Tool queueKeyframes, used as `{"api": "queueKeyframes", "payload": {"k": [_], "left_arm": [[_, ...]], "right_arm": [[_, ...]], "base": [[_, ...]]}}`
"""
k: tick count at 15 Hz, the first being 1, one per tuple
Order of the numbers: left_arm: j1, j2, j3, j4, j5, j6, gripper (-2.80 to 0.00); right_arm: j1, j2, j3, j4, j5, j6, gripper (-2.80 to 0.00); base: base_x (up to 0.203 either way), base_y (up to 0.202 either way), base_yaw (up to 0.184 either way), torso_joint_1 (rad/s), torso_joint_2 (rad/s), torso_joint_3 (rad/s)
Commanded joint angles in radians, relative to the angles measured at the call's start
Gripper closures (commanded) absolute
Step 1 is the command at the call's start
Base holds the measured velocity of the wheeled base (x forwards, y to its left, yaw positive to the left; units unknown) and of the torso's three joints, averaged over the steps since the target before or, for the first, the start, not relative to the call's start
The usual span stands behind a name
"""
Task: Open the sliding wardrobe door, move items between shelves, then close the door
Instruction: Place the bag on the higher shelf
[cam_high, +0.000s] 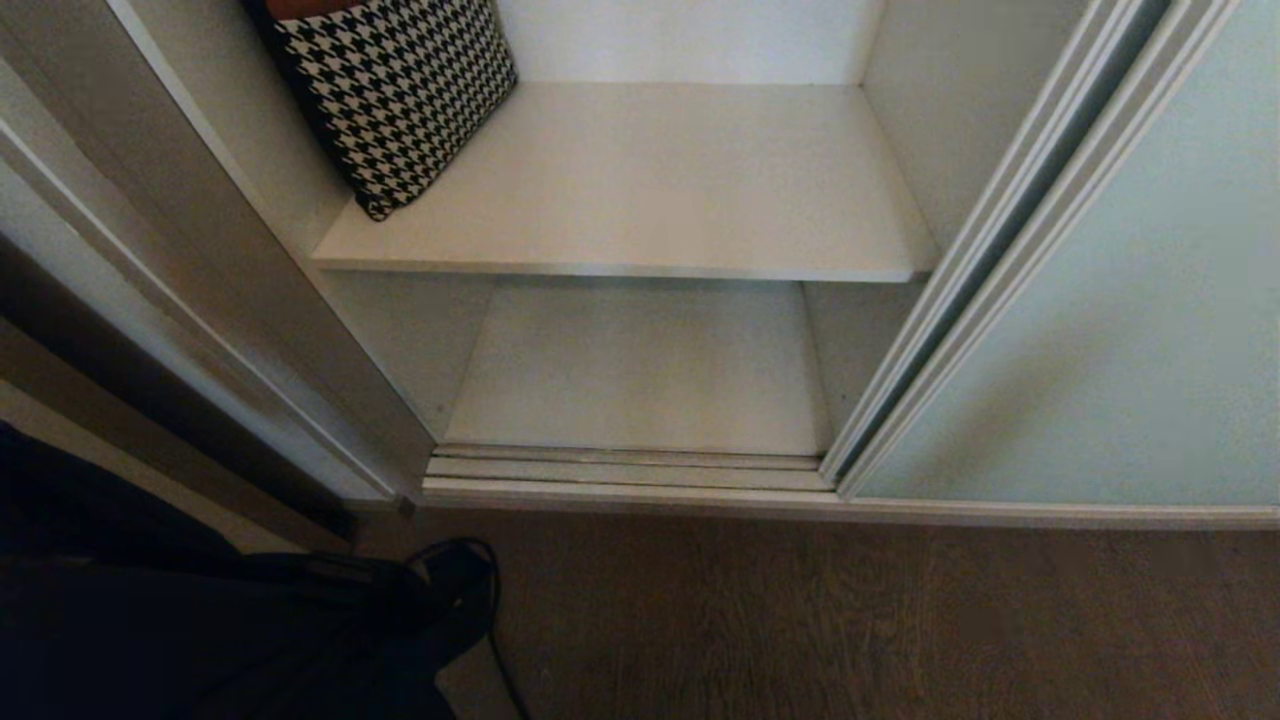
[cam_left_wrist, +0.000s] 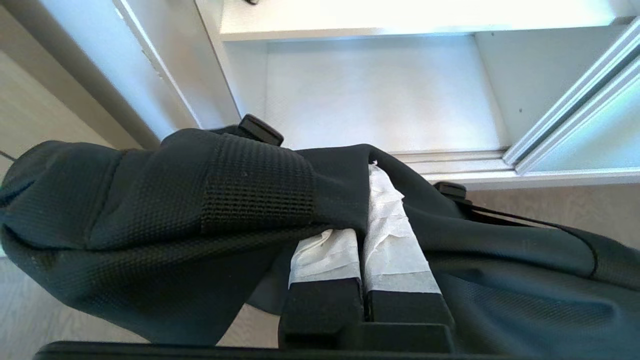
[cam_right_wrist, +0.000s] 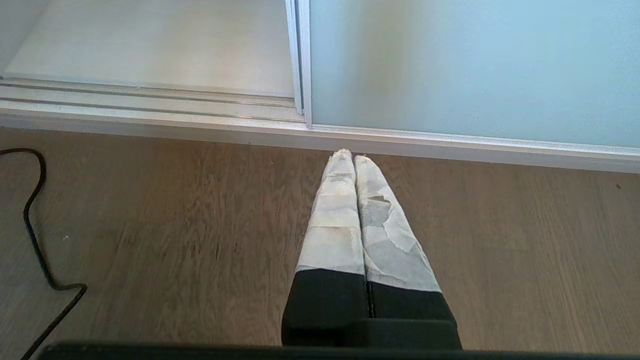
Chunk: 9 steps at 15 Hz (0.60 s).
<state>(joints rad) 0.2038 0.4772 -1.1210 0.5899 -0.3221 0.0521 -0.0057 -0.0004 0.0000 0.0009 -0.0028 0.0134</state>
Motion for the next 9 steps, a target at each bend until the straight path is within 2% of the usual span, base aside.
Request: {"api": "queueKeyframes", "payload": {"k": [1, 6, 9], "left_arm": [[-0.002, 0.001, -0.007, -0.011, -0.011, 0.008, 0.0], [-0.009, 0.003, -0.023, -0.068, -0.1, 0.012, 0.0], [-0.011, 0.008, -0.021, -0.068, -0.183, 0.016, 0.0]], "right_arm": [[0.0, -0.001, 0.0, -0.001, 0.0, 0.0, 0.0], [0.0, -0.001, 0.002, 0.001, 0.0, 0.0, 0.0], [0.0, -0.001, 0.002, 0.001, 0.0, 0.0, 0.0]], "base": [[0.0, 0.0, 0.0, 0.002, 0.0, 0.09], [0.0, 0.0, 0.0, 0.0, 0.0, 0.02], [0.0, 0.0, 0.0, 0.0, 0.0, 0.0]]}}
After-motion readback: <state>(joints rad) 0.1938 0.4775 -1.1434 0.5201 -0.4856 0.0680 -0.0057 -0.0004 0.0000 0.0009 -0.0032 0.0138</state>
